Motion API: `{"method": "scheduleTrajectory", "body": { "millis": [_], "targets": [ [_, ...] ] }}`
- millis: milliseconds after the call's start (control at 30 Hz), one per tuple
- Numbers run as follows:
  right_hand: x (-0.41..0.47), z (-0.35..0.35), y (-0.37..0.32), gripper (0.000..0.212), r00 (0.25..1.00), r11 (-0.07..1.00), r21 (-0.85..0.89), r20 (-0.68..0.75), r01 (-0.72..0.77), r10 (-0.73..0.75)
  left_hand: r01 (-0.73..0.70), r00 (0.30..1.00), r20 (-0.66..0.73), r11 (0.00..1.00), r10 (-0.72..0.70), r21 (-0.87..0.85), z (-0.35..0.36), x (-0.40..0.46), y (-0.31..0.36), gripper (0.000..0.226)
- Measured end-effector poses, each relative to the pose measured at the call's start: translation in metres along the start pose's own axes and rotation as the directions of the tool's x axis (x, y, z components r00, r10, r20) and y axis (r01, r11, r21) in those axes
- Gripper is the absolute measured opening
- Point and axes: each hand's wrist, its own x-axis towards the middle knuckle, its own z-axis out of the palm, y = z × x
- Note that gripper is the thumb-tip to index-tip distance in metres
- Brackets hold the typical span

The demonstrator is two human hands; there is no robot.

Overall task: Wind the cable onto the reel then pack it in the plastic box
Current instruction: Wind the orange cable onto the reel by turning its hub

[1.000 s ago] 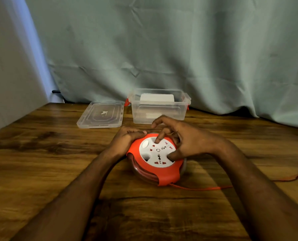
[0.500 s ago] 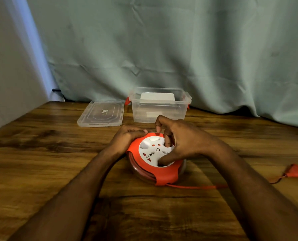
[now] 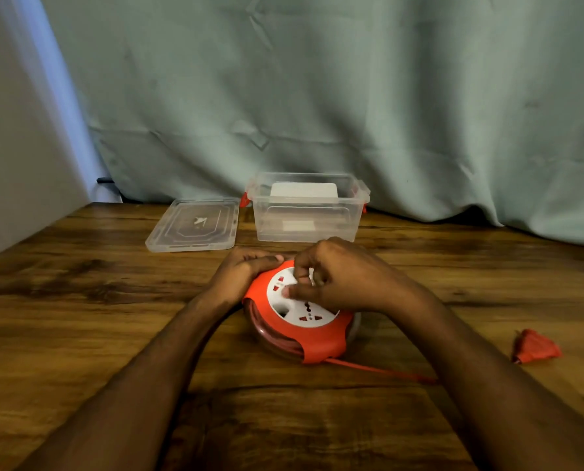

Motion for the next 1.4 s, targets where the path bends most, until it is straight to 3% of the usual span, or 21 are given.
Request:
{"method": "scheduleTrajectory", "body": {
  "millis": [67,200,467,733,1000,1133,1300,1400],
  "targets": [
    [-0.001,-0.006,0.012,0.025,0.998,0.991,0.124,-0.031,0.055,-0.051,-0.001,1.000,0.004,1.000,0.001,-0.004,0.000,0.000,-0.001,0.022],
    [-0.004,-0.015,0.035,0.077,0.990,0.926,0.364,0.050,0.104,-0.131,-0.007,1.000,0.023,1.000,0.006,0.021,0.001,0.000,-0.001,0.025],
    [-0.004,-0.013,0.044,0.088,0.977,0.938,0.342,0.177,0.056,-0.123,-0.007,1.000,0.017,0.998,0.006,0.060,-0.001,0.002,-0.004,0.021],
    [-0.009,-0.011,0.028,0.085,0.995,0.986,0.160,0.075,0.054,-0.067,-0.015,1.000,0.019,0.998,0.014,0.061,-0.001,0.003,-0.006,0.023],
    [-0.008,-0.009,0.017,0.060,1.000,1.000,-0.009,0.006,0.011,-0.010,0.001,1.000,0.003,0.998,-0.001,0.057,0.000,0.003,-0.006,0.018],
    [-0.005,-0.002,0.009,0.058,0.999,0.993,-0.113,-0.037,-0.025,0.021,-0.004,1.000,0.024,1.000,0.003,0.017,-0.001,0.003,-0.006,0.017],
    [0.002,0.008,-0.002,0.054,0.997,0.998,-0.056,-0.070,0.007,-0.011,-0.020,1.000,0.015,1.000,0.021,-0.012,0.000,0.002,-0.003,0.024],
    [0.002,0.004,0.005,0.031,0.996,0.998,0.044,-0.076,0.050,-0.046,-0.010,1.000,0.002,1.000,0.010,-0.010,0.000,0.001,-0.001,0.027]
  ]
}}
